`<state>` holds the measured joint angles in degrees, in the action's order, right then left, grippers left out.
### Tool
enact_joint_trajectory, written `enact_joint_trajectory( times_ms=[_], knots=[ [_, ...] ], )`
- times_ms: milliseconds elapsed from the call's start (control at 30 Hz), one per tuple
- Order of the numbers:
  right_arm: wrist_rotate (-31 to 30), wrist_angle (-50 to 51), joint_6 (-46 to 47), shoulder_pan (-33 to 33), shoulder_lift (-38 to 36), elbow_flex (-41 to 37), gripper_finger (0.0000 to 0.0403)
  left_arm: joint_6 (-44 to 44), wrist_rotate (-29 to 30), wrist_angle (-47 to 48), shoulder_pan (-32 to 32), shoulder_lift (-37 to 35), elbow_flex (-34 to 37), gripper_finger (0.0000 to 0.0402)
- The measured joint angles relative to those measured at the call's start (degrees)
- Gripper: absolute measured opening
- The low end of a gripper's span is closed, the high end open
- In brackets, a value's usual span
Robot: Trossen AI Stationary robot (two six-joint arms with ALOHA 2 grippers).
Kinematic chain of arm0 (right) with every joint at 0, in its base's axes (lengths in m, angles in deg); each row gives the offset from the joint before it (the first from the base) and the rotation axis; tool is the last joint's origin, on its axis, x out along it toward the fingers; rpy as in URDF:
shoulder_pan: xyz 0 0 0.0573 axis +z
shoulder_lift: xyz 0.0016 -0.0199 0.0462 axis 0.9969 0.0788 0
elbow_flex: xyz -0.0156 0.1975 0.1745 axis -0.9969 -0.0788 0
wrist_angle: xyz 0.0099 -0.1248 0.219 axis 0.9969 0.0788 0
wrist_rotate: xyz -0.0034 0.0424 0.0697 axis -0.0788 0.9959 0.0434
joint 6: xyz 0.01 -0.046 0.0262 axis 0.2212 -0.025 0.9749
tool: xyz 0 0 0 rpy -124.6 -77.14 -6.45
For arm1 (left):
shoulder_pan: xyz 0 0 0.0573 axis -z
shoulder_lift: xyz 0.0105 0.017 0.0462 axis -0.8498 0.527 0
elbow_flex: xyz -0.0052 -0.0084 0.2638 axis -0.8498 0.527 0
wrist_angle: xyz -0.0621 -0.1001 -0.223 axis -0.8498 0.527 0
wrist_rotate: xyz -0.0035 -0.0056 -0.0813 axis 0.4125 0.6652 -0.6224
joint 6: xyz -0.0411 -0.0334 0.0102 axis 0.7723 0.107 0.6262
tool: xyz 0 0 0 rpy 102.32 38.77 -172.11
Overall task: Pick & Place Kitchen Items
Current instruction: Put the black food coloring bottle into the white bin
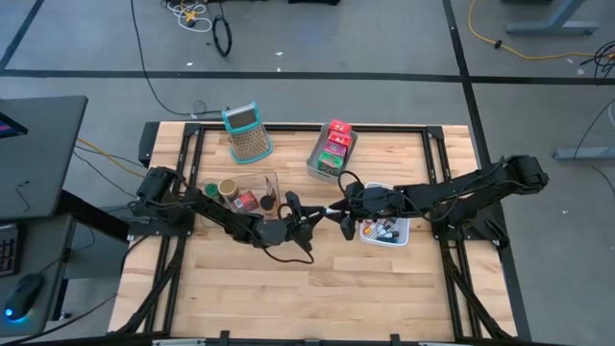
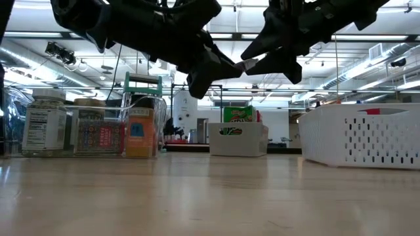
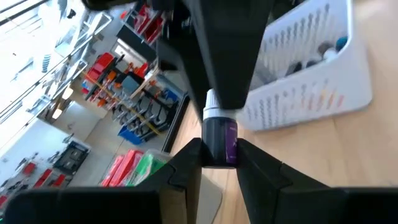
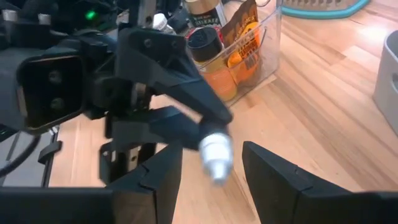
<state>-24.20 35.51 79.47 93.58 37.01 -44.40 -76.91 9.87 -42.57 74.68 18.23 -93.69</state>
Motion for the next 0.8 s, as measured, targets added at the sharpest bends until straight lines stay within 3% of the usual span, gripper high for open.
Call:
enact_joint_trajectory(
  times_ms=[200, 533, 800],
  knots=[
    [0.01, -0.55, -0.12, -0.54, 0.00, 0.00, 0.0154, -0.97, -3.81, -3.42, -0.71, 0.00, -0.02, 0.0098],
    [0.62, -1.75, -1.50, -1.16, -0.02, 0.02, 0.0098, -2.15, -3.02, -3.55, -1.11, 0.00, -0.04, 0.0098],
    [0.63, -1.74, -1.52, -1.16, -0.02, 0.01, 0.0094, -2.13, -2.90, -3.52, -1.11, 0.00, -0.04, 0.0099]
  ],
)
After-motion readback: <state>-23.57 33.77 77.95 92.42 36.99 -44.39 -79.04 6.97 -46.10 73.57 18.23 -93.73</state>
